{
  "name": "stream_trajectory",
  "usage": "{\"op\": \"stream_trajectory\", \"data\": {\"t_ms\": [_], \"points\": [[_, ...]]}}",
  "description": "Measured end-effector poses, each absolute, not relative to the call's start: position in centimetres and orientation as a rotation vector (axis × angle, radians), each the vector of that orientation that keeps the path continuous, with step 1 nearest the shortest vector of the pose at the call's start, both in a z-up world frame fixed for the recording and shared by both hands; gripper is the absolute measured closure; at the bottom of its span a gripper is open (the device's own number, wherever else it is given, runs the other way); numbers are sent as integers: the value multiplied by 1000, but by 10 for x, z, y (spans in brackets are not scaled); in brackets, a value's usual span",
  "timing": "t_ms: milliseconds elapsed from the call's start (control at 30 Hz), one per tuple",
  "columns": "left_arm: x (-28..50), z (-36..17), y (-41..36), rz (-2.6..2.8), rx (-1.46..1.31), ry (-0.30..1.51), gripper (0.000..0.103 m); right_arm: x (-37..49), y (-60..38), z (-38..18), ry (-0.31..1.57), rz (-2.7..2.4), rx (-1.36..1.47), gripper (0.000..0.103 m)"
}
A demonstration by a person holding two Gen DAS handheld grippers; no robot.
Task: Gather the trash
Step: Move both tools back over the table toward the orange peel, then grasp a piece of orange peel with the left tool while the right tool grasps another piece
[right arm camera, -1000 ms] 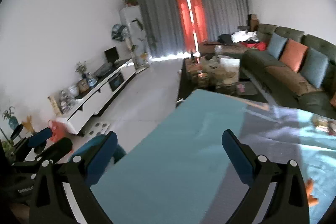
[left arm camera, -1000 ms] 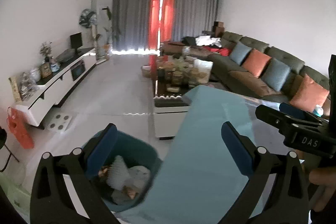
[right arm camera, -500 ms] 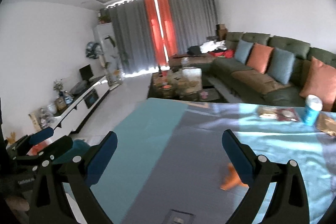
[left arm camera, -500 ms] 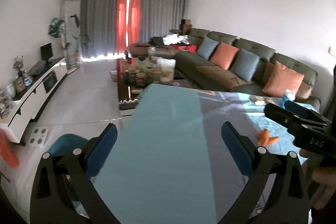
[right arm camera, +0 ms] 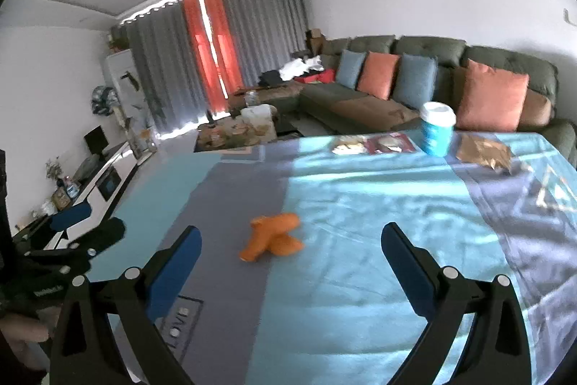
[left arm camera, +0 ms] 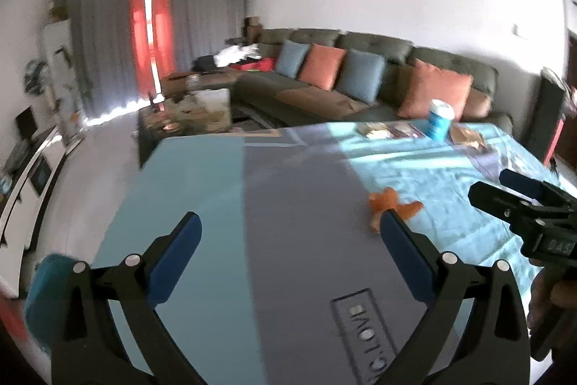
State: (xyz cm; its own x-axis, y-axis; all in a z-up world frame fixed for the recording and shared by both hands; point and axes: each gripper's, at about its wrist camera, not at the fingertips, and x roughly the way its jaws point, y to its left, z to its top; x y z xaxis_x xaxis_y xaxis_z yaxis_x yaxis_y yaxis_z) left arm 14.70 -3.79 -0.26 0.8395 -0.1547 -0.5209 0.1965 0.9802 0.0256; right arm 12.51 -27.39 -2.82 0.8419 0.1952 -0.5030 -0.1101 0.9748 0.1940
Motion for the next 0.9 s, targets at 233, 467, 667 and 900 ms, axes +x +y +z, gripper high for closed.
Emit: {"op": "stream_trajectory", "data": {"t_ms": [233,467,667,900], "points": [[190,-32,-88,-282,158,621,6,126,-294,-39,570,142,203,7],[224,-47,-113,-344,137,686,24,133,-300,-47,593,148,233,7],[240,-64,-122,-377,129,754,28,139,-303,-49,601,154,242,7],[250,-75,-128,-427,123,815,52,147,-305,-51,610,161,251,7]]}}
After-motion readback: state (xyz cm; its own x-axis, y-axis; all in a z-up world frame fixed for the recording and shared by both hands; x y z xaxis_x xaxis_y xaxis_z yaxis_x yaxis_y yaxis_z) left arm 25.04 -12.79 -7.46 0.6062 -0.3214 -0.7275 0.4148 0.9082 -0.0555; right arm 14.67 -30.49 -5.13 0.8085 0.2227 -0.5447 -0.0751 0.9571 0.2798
